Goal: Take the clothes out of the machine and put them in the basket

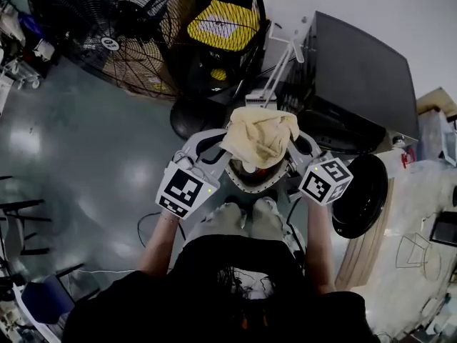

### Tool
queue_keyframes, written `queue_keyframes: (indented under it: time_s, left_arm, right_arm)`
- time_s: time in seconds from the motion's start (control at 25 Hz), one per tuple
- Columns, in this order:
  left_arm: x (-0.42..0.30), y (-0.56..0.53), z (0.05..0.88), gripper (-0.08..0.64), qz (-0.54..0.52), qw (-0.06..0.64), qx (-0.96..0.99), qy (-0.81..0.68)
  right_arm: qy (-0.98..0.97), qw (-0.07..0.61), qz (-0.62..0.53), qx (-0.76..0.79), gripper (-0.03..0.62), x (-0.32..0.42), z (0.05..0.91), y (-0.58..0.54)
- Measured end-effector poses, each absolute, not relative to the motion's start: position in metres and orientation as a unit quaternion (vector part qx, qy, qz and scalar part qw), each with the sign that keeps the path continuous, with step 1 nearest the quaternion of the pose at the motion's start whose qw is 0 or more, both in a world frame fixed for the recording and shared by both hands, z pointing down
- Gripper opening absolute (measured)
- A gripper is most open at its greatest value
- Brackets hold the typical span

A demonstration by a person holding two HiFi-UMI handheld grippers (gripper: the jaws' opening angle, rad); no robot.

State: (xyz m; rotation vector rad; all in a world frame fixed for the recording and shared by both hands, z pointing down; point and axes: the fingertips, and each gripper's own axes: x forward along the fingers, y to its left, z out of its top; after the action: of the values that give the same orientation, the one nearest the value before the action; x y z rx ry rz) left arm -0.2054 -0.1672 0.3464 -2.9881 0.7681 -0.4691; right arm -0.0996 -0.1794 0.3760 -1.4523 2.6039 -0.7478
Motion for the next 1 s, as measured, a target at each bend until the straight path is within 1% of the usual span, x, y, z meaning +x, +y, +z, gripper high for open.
queue_keyframes:
  time_s: [0.32, 0.64, 0.84, 0.96, 1.0]
  left_arm:
    - [-0.195, -0.169, 0.441, 0.051, -0.229, -0.058, -0.940, 0.246]
    - [-0.185, -0.165, 0.529, 0.051, -0.305, -0.126, -0.907, 0.262]
    - [-0.185, -0.167, 0.577, 0.051, -0.331, -0.177, -0.881, 0.286]
    - [-0.184, -0.173, 0.596, 0.051, -0.339, -0.199, -0.868, 0.305]
    - [-0.182, -0.176, 0.602, 0.051, -0.342, -0.204, -0.863, 0.310]
  right_arm:
    - [0.829, -0.069, -0.320, -0.452, 0.028, -0.093, 0.474, -0.181]
    - [0.804, -0.187, -0.383, -0.415, 0.029, -0.082, 0.569, -0.164]
    - [0.789, -0.238, -0.413, -0.388, 0.033, -0.068, 0.613, -0.154]
    - [0.786, -0.269, -0.417, -0.369, 0.046, -0.064, 0.633, -0.152]
    - [0.785, -0.279, -0.418, -0.361, 0.066, -0.063, 0.640, -0.151]
